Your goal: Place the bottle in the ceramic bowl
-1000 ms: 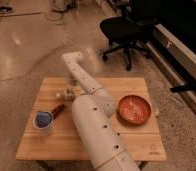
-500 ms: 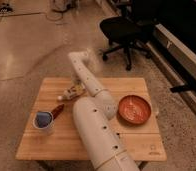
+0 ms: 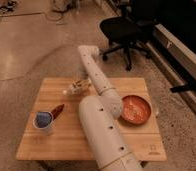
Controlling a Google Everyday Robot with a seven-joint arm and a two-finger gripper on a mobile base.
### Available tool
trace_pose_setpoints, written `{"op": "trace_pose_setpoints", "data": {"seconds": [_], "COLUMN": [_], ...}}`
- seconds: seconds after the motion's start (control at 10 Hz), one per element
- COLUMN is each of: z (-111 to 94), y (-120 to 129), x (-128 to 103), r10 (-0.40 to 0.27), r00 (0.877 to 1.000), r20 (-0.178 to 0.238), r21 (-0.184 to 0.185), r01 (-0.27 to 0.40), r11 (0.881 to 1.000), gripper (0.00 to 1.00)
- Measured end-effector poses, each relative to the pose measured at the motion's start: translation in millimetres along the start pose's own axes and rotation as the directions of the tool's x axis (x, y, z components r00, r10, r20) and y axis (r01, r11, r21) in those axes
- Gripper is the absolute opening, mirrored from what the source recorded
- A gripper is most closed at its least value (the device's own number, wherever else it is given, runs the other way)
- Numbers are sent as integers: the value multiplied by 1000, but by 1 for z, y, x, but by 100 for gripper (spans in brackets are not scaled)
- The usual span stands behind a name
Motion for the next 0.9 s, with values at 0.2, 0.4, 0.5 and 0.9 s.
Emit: {"op": "trace_pose_setpoints", "data": {"seconds": [0.2,0.4,0.5,0.9], "z": [-25,-42,-45,-49], "y": [9,26,36,45], "x": [24,55,72,85], "r10": [-3,10,22,35], "r00": [1000,1000,999,999], "r20": [-4,-17,-27,-31], "r21": [26,35,34,34], "r01": [4,-9,-22,-34], "r11": [1000,999,999,999], "gripper": [0,0,0,0]}}
